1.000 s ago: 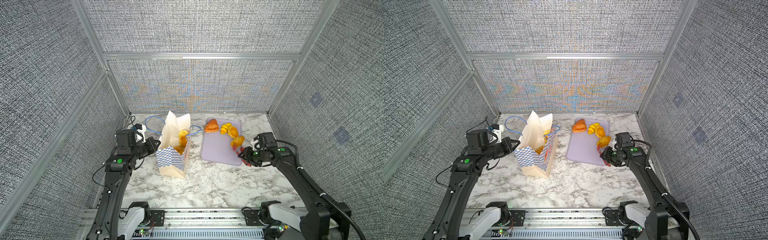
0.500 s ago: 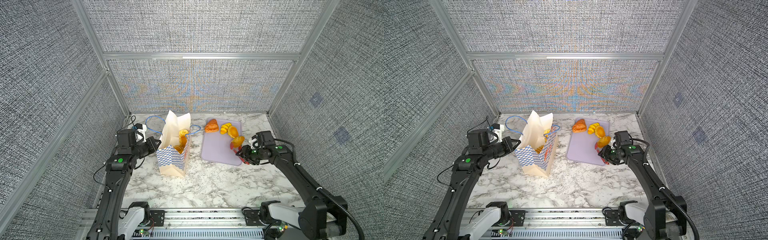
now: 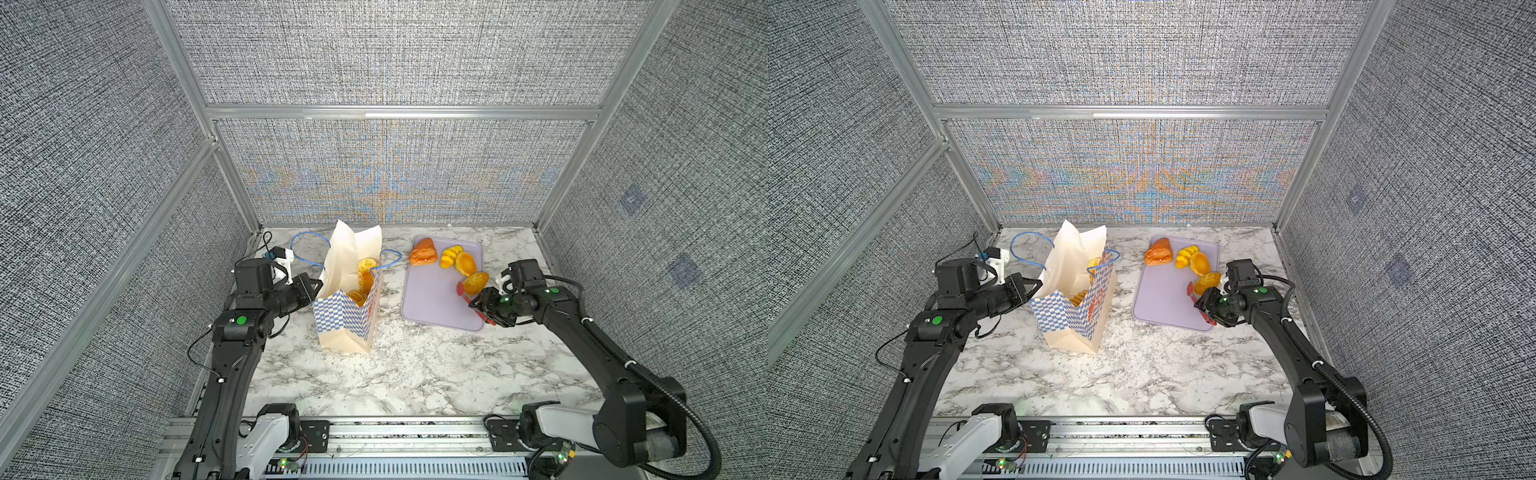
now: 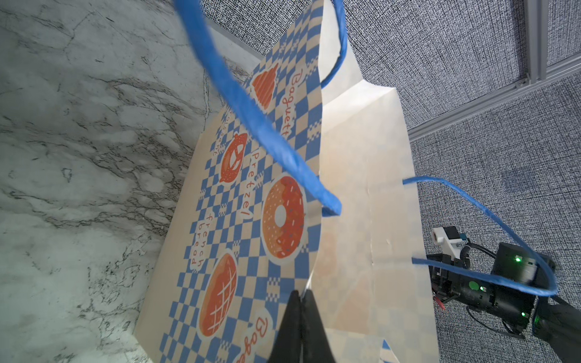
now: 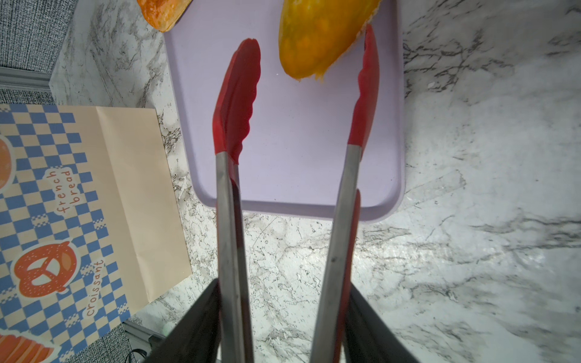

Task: Pack bread into a paper bag
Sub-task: Pick up the bread from the tray.

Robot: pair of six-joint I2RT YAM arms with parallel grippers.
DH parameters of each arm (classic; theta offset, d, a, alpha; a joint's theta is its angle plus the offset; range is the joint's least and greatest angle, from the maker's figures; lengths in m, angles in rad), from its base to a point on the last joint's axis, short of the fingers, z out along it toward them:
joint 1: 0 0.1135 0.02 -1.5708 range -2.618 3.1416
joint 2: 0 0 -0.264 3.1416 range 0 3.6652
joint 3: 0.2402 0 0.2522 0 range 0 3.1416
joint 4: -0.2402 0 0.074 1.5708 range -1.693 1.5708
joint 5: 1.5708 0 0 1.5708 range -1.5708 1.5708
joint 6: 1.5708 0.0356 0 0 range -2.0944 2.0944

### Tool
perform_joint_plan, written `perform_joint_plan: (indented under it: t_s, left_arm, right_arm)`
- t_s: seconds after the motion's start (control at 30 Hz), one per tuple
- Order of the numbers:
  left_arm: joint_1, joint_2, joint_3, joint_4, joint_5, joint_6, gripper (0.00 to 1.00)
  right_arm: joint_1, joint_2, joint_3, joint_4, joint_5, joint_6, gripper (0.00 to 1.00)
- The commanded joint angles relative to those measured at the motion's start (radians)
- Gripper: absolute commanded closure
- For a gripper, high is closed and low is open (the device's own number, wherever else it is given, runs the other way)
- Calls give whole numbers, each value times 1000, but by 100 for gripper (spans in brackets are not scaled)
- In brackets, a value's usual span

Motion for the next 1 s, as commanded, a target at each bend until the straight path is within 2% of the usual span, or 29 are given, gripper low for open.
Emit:
perform_joint_plan:
  t_s: [0.0,0.37,0.5,0.97]
  left_arm:
    - [0,5,-5,-15,-16,8,94]
    - [-1,2,-10,-20,-19,10,94]
    - [-1,1,-7,-20,-18,10,95]
    - [-1,-4,-3,-20,-18,0,94]
  right_arm:
    - [0,11,6,43,8,11,41]
    - [-1,49,-5,102,33,45,43]
    - [0,51,-7,108,38,50,46]
    - [3,-78,-64,88,22,76,60]
